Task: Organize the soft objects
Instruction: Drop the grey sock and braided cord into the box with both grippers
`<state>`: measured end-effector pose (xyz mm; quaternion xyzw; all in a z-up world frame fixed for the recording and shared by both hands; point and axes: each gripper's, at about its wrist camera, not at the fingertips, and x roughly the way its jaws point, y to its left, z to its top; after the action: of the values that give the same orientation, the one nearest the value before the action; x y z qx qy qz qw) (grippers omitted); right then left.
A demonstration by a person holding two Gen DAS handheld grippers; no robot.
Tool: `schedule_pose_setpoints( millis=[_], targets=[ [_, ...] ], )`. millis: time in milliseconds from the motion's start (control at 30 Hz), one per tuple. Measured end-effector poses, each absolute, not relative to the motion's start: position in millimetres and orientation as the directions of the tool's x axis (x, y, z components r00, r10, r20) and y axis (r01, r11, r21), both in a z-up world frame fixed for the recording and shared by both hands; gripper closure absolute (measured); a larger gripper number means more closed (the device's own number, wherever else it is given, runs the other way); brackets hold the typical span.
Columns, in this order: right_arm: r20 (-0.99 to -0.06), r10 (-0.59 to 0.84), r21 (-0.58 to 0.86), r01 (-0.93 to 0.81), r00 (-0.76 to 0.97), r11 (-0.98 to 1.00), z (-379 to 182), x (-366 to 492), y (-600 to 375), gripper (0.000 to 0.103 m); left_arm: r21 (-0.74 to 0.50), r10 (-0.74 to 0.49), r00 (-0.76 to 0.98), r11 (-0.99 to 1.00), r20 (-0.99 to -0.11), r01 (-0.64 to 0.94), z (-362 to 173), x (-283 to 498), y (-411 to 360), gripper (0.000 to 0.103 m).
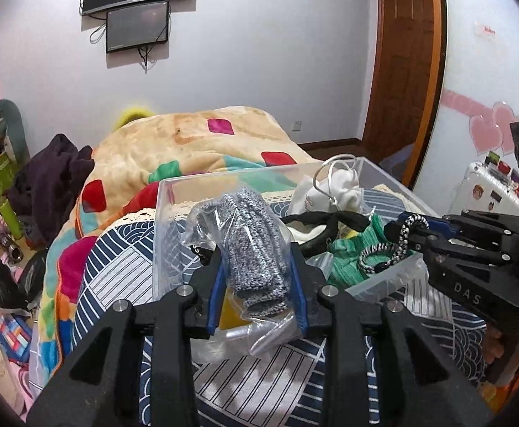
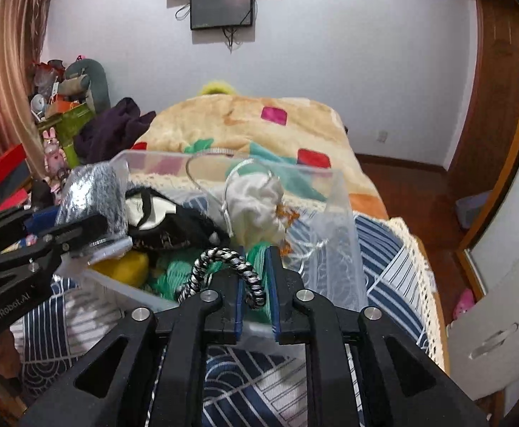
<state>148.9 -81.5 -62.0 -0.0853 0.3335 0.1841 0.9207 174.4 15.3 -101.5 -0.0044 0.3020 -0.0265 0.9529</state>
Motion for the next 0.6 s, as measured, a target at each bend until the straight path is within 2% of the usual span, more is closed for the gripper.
schedule_pose_setpoints(
  millis=[167, 233, 333, 433, 600],
  targets=[
    [-0.634, 0.264, -0.044, -0.375, 0.727, 0.926, -59.2, 139.8, -91.8, 0.062, -0.054, -0.074, 0.810, 0.997, -0.582, 0.052, -102.2, 167.6, 20.5, 0.067],
    [-0.631, 0.273, -0.034, -0.377, 0.727, 0.926, -56.9, 133.9, -97.3, 0.060, -0.066, -0.086, 0.810, 0.996, -0.581, 0.058, -100.2, 163.1, 22.3, 0.066],
    [-0.626, 0.278, -0.027, -0.376, 0.729, 0.926, -54.6, 131.7, -101.6, 0.058, -0.077, -0.101, 0.811, 0.995, -0.577, 0.069, -96.9, 156.0, 23.6, 0.057],
    [-0.623, 0.288, -0.017, -0.381, 0.727, 0.924, -52.4, 127.2, -105.1, 0.048, -0.087, -0.117, 0.817, 0.993, -0.565, 0.082, -91.3, 146.0, 24.2, 0.053],
    [-0.599, 0.311, -0.008, -0.393, 0.738, 0.919, -44.9, 116.0, -106.5, 0.048, -0.095, -0.128, 0.842, 0.991, -0.523, 0.092, -76.1, 128.9, 23.5, 0.048]
  ],
)
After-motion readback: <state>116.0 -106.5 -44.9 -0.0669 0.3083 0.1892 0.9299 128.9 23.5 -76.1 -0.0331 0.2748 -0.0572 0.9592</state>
